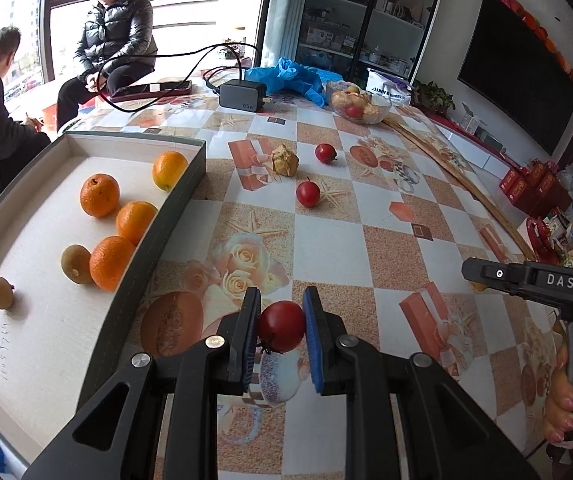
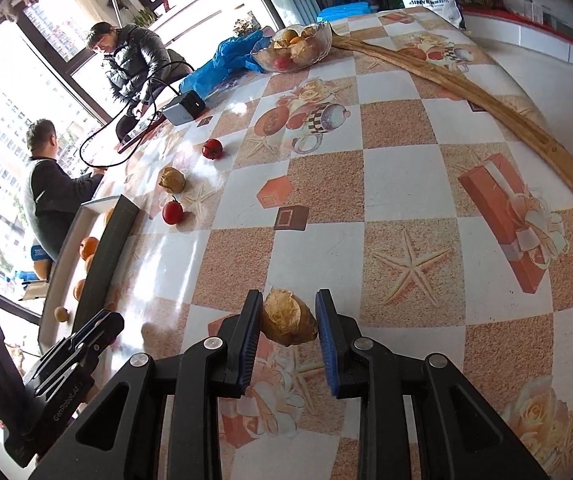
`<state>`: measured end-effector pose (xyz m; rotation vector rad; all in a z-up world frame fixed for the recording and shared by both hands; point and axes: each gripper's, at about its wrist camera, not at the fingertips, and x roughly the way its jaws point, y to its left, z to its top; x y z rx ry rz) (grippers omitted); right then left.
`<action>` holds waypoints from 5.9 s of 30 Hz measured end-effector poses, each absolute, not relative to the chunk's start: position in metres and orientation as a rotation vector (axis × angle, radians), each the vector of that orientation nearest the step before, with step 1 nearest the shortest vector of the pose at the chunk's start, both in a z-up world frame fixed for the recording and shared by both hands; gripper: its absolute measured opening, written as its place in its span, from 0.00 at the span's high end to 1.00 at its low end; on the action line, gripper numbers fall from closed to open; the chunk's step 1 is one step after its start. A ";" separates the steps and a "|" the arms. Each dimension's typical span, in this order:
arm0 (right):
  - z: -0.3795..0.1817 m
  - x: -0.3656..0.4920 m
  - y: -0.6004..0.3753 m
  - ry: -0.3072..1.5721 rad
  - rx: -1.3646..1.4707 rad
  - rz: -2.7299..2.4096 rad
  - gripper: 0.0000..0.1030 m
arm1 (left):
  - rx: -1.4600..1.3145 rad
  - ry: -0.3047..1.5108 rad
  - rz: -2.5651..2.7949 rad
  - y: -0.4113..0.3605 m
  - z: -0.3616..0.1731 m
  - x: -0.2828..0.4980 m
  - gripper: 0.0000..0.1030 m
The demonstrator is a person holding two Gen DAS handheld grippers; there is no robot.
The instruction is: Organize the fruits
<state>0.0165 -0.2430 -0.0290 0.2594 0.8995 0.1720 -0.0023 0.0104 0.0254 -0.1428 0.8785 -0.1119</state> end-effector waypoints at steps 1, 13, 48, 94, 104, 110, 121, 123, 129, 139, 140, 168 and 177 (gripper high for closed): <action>-0.027 0.018 -0.241 0.905 0.260 0.173 0.72 | -0.154 0.876 -0.106 0.017 0.030 -0.003 0.77; -0.008 0.052 -0.122 0.961 0.168 0.376 0.72 | -0.201 0.866 0.145 0.132 0.057 -0.015 0.77; -0.021 0.167 -0.145 0.866 -0.025 -0.020 0.14 | -0.128 0.875 -0.055 0.064 0.051 0.009 0.26; -0.058 -0.018 -0.224 0.693 -0.031 -0.042 0.78 | 0.023 0.837 -0.007 -0.033 -0.009 -0.006 0.78; -0.059 -0.019 -0.222 0.692 -0.043 -0.056 0.78 | 0.068 0.827 0.011 -0.039 -0.010 -0.007 0.78; -0.059 -0.019 -0.222 0.692 -0.043 -0.055 0.78 | 0.062 0.827 0.008 -0.039 -0.010 -0.007 0.78; -0.059 -0.018 -0.222 0.691 -0.036 -0.055 0.78 | 0.062 0.827 0.008 -0.038 -0.010 -0.008 0.78; -0.059 -0.018 -0.223 0.691 -0.035 -0.054 0.78 | 0.059 0.827 0.007 -0.038 -0.010 -0.008 0.78; -0.059 -0.018 -0.223 0.691 -0.032 -0.053 0.78 | 0.065 0.826 0.008 -0.038 -0.010 -0.008 0.78; -0.059 -0.018 -0.223 0.690 -0.030 -0.051 0.78 | 0.069 0.825 0.009 -0.039 -0.010 -0.008 0.78; -0.059 -0.018 -0.223 0.690 -0.029 -0.051 0.78 | 0.070 0.825 0.010 -0.039 -0.010 -0.008 0.78; -0.059 -0.019 -0.225 0.690 -0.029 -0.051 0.78 | 0.070 0.824 0.010 -0.039 -0.010 -0.009 0.78; -0.059 -0.019 -0.225 0.690 -0.028 -0.050 0.78 | 0.069 0.824 0.010 -0.039 -0.010 -0.009 0.78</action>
